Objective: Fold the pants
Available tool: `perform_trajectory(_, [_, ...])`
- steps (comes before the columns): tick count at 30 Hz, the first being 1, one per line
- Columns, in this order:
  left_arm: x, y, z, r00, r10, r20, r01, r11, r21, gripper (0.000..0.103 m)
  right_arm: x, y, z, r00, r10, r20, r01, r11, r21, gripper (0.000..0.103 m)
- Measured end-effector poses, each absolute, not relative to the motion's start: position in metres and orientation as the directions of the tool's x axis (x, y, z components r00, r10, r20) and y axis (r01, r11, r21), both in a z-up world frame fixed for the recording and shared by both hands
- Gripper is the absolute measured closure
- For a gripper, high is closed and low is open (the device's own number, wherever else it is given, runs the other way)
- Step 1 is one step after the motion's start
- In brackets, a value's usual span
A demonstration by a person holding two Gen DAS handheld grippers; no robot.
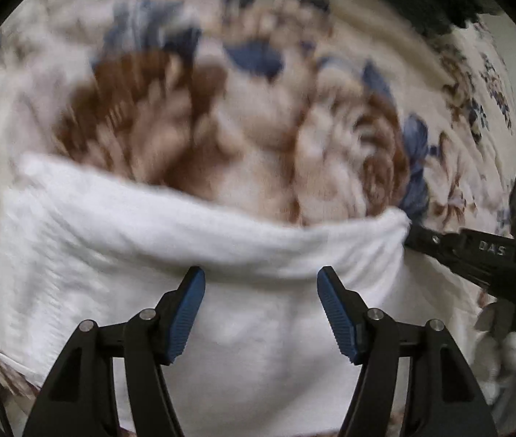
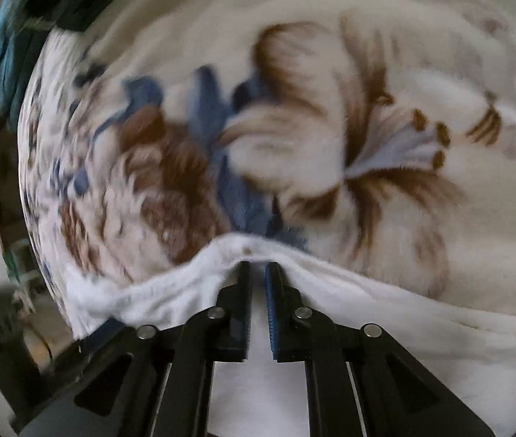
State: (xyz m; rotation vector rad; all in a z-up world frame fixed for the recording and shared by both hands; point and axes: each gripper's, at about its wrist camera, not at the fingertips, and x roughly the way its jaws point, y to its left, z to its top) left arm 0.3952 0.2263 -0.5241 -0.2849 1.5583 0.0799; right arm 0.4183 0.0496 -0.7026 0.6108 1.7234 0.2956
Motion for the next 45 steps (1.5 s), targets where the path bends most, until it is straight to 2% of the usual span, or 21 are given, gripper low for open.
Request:
perform_trajectory(2, [0.399,0.213,-0.515,0.054,-0.080,-0.995,-0.162,0.983,-0.088,0.041,0.411,0.031,-0.685,-0.084,0.581,-0.809,0.240,0.800,0.550,0.086])
perform_trajectory(4, [0.402,0.191,-0.512,0.047,-0.053,-0.997,-0.090,0.994,-0.057,0.041,0.391,-0.007,-0.661,-0.008,0.592,-0.806,0.264,0.778,0.570,0.060])
perform_trajectory(5, [0.403,0.177,-0.509,0.049,-0.046,-0.998,-0.054,0.997,-0.048,0.041,0.380,-0.022,-0.650,0.029,0.591,-0.806,0.272,0.771,0.576,0.052])
perform_trajectory(6, [0.404,0.162,-0.505,0.061,-0.040,-0.997,-0.014,0.999,-0.041,0.041,0.370,-0.048,-0.639,0.073,0.583,-0.809,0.281,0.767,0.577,0.037])
perform_trajectory(7, [0.404,0.140,-0.499,0.088,-0.028,-0.996,0.040,0.999,-0.024,0.039,0.354,-0.082,-0.627,0.119,0.559,-0.821,0.303,0.767,0.566,0.032])
perform_trajectory(9, [0.406,0.110,-0.491,0.115,-0.021,-0.993,0.102,0.995,-0.010,0.030,0.332,-0.149,-0.609,0.161,0.495,-0.854,0.350,0.780,0.518,0.032])
perform_trajectory(13, [0.410,0.034,-0.483,0.114,-0.061,-0.992,0.182,0.982,-0.039,0.030,0.274,-0.289,-0.586,0.206,0.306,-0.929,0.460,0.808,0.368,0.032])
perform_trajectory(16, [0.410,-0.029,-0.487,0.104,-0.063,-0.993,0.198,0.979,-0.042,0.030,0.241,-0.393,-0.606,0.132,0.172,-0.976,0.535,0.817,0.216,0.032])
perform_trajectory(19, [0.410,-0.073,-0.502,0.074,-0.050,-0.996,0.217,0.976,-0.033,0.030,0.234,-0.456,-0.651,0.044,0.236,-0.971,0.557,0.801,0.220,0.032])
perform_trajectory(23, [0.407,-0.110,-0.518,0.049,-0.026,-0.998,0.239,0.971,-0.013,0.030,0.246,-0.457,-0.691,0.009,0.343,-0.939,0.510,0.806,0.300,0.032])
perform_trajectory(24, [0.406,-0.115,-0.520,0.046,-0.019,-0.999,0.243,0.970,-0.007,0.030,0.248,-0.456,-0.697,-0.016,0.325,-0.946,0.488,0.828,0.276,0.035])
perform_trajectory(27, [0.403,-0.129,-0.532,0.034,0.028,-0.999,0.260,0.965,0.036,0.030,0.251,-0.438,-0.690,-0.033,0.160,-0.987,0.369,0.919,0.137,0.084])
perform_trajectory(28, [0.403,-0.131,-0.534,0.031,0.038,-0.999,0.260,0.965,0.044,0.030,0.248,-0.437,-0.683,0.003,0.164,-0.987,0.378,0.913,0.152,0.088])
perform_trajectory(34, [0.403,-0.125,-0.535,0.022,0.047,-0.999,0.208,0.977,0.050,0.030,0.222,-0.448,-0.622,0.237,0.167,-0.957,0.451,0.854,0.261,0.089])
perform_trajectory(37, [0.403,-0.115,-0.535,0.025,0.075,-0.997,0.198,0.977,0.079,0.030,0.222,-0.442,-0.600,0.295,0.133,-0.946,0.439,0.861,0.258,0.089])
perform_trajectory(41, [0.403,-0.105,-0.541,0.021,0.089,-0.996,0.187,0.978,0.091,0.029,0.234,-0.462,-0.626,0.225,0.117,-0.967,0.478,0.852,0.214,0.089])
perform_trajectory(43, [0.403,-0.110,-0.545,0.025,0.102,-0.994,0.194,0.975,0.105,0.029,0.235,-0.472,-0.661,0.126,0.179,-0.976,0.490,0.844,0.218,0.088])
perform_trajectory(44, [0.404,-0.113,-0.548,0.023,0.106,-0.994,0.197,0.974,0.109,0.029,0.235,-0.476,-0.683,0.078,0.231,-0.970,0.532,0.813,0.237,0.085])
perform_trajectory(45, [0.406,-0.114,-0.550,0.019,0.110,-0.994,0.197,0.974,0.112,0.029,0.232,-0.482,-0.692,0.056,0.260,-0.964,0.562,0.790,0.246,0.068])
